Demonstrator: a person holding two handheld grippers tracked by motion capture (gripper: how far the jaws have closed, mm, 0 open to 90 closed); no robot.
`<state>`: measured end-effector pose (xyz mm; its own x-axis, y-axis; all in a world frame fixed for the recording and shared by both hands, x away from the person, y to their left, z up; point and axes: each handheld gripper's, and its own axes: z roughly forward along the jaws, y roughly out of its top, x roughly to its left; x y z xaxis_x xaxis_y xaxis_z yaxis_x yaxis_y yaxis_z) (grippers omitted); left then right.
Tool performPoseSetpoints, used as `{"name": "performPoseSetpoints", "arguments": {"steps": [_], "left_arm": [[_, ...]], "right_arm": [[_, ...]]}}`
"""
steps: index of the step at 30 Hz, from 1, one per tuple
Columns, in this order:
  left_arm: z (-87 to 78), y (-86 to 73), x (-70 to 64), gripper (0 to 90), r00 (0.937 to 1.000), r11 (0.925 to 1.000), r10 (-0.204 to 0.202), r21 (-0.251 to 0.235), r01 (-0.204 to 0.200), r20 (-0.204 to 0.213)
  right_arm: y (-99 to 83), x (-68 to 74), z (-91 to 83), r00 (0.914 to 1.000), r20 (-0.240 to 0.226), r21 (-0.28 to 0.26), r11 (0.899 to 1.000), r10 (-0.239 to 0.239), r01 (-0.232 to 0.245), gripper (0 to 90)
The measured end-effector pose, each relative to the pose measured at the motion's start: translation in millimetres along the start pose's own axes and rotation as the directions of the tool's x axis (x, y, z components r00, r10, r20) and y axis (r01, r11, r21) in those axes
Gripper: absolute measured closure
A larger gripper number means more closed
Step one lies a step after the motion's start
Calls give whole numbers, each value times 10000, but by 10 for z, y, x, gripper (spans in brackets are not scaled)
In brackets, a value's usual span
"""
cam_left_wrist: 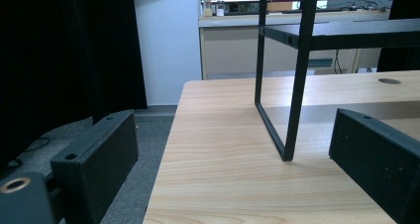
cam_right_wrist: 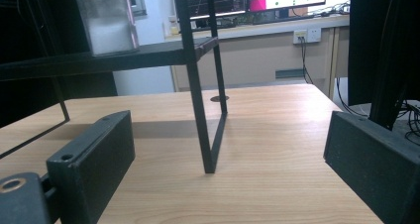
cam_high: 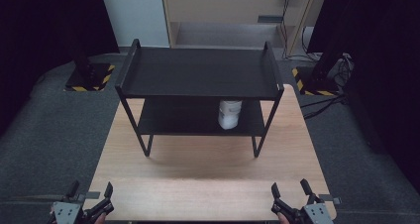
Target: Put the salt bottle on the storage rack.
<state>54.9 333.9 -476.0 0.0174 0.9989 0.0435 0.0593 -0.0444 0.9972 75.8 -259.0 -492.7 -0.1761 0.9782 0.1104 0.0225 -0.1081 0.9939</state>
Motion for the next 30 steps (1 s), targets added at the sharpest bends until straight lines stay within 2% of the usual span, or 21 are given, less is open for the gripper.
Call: {"name": "performPoseSetpoints", "arguments": {"steps": [6, 11, 21, 24, 30], "left_arm": [[9, -1, 17, 38, 10000, 10000, 33, 1, -33, -7], [8, -3, 2, 38, 10000, 10000, -13, -29, 13, -16], [8, -3, -36, 38, 9999, 10000, 41, 35, -41, 105], [1, -8, -42, 38, 10000, 10000, 29, 9, -29, 81], [19, -14, -67, 38, 9999, 9999, -82, 87, 81, 79]], "right_arm": [[-6, -131, -49, 9999, -11, 105, 9999, 129, -129, 56], [-3, -205, -107, 9999, 98, 219, 9998, 30, -32, 57], [130, -387, -221, 9982, 31, 358, 9975, -603, 602, 64], [165, -398, -240, 9976, 43, 309, 9971, -696, 694, 64], [30, -296, -154, 9997, -110, 222, 9995, -230, 232, 63]]}}
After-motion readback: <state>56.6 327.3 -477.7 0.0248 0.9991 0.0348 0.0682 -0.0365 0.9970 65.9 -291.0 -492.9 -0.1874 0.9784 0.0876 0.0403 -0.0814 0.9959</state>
